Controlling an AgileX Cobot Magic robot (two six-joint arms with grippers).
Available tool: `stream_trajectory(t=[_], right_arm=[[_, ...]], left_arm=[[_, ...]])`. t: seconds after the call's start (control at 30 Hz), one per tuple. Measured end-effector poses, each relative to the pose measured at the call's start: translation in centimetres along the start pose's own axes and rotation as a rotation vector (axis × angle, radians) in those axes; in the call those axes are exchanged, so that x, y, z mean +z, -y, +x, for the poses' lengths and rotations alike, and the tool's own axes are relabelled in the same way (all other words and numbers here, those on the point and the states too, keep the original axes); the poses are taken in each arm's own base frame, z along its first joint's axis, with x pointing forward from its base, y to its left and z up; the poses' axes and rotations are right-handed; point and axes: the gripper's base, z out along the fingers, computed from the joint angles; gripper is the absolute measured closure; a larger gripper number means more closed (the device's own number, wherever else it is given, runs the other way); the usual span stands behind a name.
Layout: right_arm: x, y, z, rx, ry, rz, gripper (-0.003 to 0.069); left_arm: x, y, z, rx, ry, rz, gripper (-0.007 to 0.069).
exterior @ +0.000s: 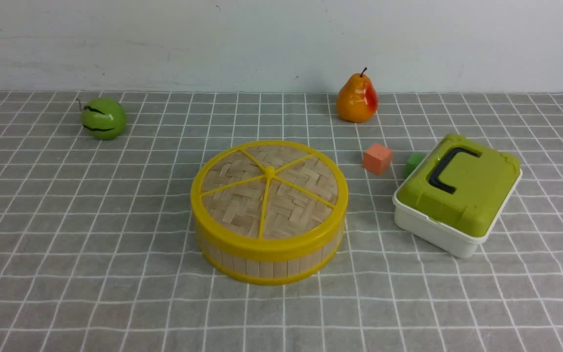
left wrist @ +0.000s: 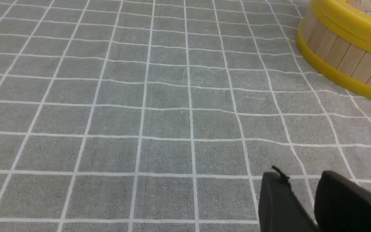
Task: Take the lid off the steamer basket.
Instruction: Use the left arm to lift the lid of the steamer
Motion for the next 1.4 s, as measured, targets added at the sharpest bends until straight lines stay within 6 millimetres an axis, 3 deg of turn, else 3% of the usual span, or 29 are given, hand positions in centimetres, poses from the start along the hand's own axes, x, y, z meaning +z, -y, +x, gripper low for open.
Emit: stream_trajectory(t=[1.4], right_arm=[[0.00,0.00,0.00,0.000,0.000,0.000,0.0417]], left_arm=[[0.00,0.00,0.00,0.000,0.000,0.000,0.0414]])
